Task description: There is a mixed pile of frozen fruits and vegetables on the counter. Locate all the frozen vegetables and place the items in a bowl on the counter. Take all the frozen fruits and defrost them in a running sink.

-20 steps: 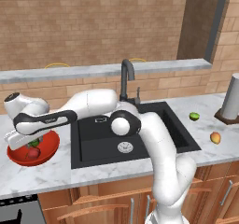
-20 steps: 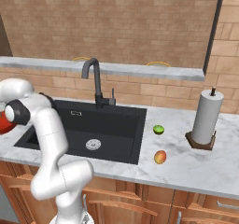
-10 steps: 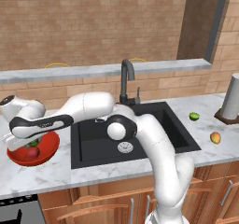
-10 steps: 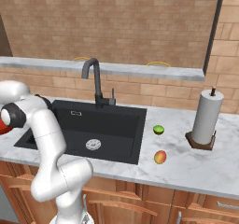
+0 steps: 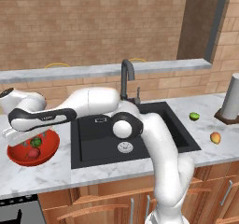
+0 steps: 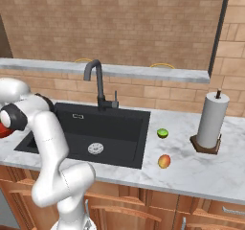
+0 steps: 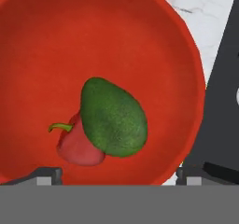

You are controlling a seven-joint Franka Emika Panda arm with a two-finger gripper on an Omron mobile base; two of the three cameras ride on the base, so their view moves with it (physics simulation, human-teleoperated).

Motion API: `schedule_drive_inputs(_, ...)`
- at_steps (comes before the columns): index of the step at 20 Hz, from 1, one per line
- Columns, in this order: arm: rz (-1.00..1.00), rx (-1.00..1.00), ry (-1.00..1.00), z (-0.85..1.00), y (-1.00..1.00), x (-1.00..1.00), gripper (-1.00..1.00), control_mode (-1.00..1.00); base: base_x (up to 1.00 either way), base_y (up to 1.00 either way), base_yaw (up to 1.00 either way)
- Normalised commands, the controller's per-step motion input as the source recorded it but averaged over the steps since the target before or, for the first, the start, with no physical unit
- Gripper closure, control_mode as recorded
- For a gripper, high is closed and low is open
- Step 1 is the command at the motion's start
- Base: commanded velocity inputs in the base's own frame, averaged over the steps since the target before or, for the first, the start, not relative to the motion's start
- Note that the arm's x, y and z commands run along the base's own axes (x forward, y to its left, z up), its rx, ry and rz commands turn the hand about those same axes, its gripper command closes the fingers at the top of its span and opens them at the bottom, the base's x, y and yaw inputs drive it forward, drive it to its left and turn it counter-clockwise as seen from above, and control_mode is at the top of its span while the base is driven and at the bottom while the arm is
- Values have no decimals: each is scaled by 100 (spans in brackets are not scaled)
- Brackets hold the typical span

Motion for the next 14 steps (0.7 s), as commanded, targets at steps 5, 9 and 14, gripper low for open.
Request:
schedule_drive_inputs(5, -9, 1, -2, 33, -60, -23, -100, -100, 0, 0, 0)
schedule_drive_inputs(9, -6, 3, -3, 26, -82, -39, -100, -100, 0, 0, 0)
schedule_drive_inputs(14, -6, 5, -4, 9, -84, -38, -100, -100, 0, 0, 0)
